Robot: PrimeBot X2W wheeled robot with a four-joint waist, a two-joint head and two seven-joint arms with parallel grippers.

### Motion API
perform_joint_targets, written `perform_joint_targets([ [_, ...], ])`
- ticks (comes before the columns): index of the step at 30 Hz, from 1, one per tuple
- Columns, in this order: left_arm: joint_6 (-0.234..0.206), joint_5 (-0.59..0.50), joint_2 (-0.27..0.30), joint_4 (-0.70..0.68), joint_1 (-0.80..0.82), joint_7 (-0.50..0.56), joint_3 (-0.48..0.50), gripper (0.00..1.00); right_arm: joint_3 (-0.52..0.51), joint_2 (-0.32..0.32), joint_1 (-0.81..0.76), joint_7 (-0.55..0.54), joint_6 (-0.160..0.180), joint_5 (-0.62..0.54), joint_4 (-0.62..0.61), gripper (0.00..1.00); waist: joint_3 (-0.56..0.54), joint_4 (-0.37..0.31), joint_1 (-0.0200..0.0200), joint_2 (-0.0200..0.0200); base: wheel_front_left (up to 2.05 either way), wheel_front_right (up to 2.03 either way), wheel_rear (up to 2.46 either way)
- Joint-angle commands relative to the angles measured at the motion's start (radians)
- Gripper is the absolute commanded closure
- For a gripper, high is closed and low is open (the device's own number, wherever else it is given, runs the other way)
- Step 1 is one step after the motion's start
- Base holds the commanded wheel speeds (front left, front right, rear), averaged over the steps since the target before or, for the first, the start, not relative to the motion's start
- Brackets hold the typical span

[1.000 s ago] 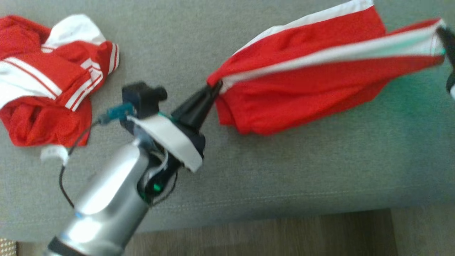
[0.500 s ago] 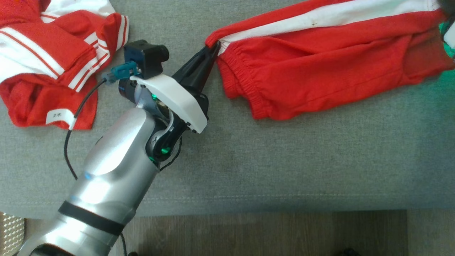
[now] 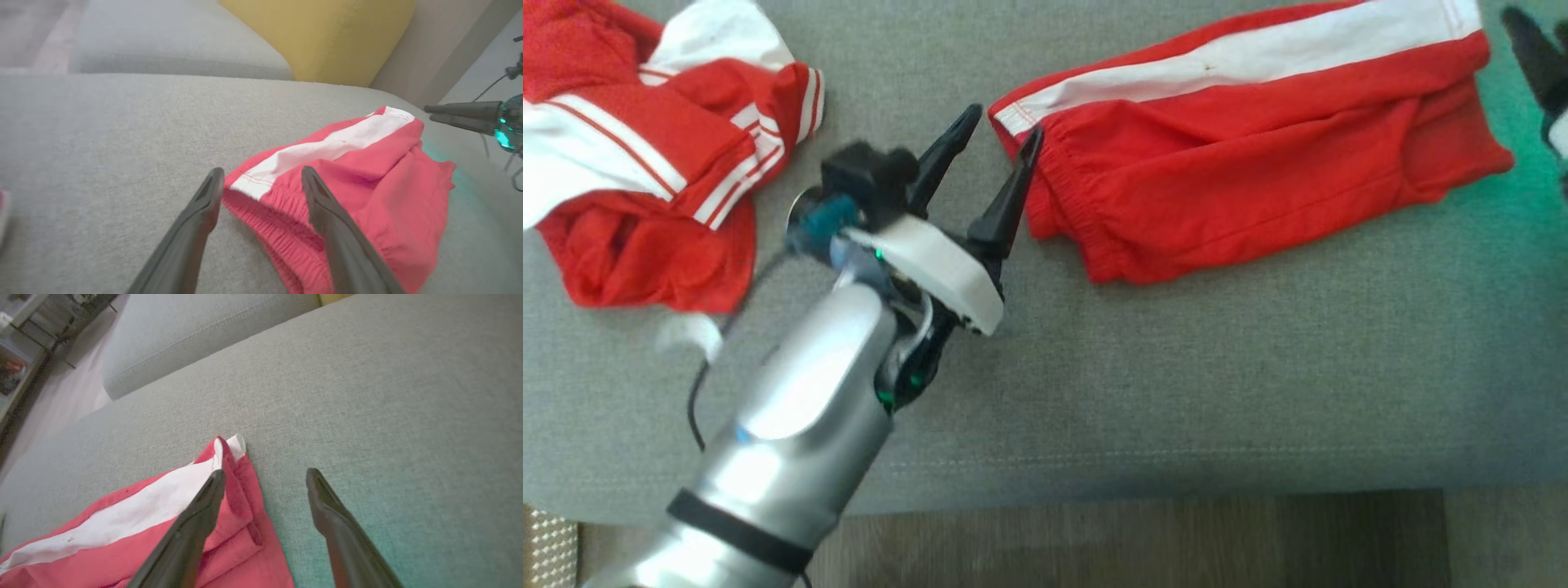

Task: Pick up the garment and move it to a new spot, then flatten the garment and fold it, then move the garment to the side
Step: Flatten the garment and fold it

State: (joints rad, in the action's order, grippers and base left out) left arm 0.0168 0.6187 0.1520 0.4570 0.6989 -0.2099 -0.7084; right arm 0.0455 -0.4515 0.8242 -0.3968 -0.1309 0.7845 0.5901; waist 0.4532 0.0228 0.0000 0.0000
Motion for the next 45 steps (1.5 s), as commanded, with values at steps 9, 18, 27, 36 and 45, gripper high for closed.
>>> perform_joint_targets([
  [9, -0.228, -0.202, 0.031, -0.245, -0.168, -0.051, 0.022, 0.0, -0.029, 0.015, -0.082, 0.149, 0.0, 0.058, 0.078, 0.0, -0.056, 0.072, 0.0, 0.0, 0.0, 0.0, 0.0],
  [18, -0.301, -0.291, 0.027, -0.423, -0.383, -0.052, 0.057, 0.0, -0.006, 0.017, -0.105, 0.135, 0.0, 0.026, 0.278, 0.0, -0.106, 0.137, 0.0, 0.0, 0.0, 0.0, 0.0],
  [27, -0.313, -0.336, 0.031, -0.474, -0.461, -0.052, 0.115, 0.0, 0.032, 0.009, -0.145, 0.121, 0.0, 0.076, 0.258, 1.0, -0.158, 0.125, 0.0, 0.0, 0.0, 0.0, 0.0],
  [36, -0.306, -0.376, 0.037, -0.492, -0.517, -0.052, 0.16, 0.0, 0.051, -0.075, -0.137, 0.237, 0.0, 0.022, 0.238, 1.0, -0.21, 0.031, 0.0, 0.0, 0.0, 0.0, 0.0],
  [45, -0.271, -0.395, 0.02, -0.472, -0.519, -0.052, 0.168, 0.0, 0.162, -0.109, -0.056, 0.279, 0.0, -0.066, 0.148, 1.0, -0.216, -0.022, 0.0, 0.0, 0.0, 0.0, 0.0],
])
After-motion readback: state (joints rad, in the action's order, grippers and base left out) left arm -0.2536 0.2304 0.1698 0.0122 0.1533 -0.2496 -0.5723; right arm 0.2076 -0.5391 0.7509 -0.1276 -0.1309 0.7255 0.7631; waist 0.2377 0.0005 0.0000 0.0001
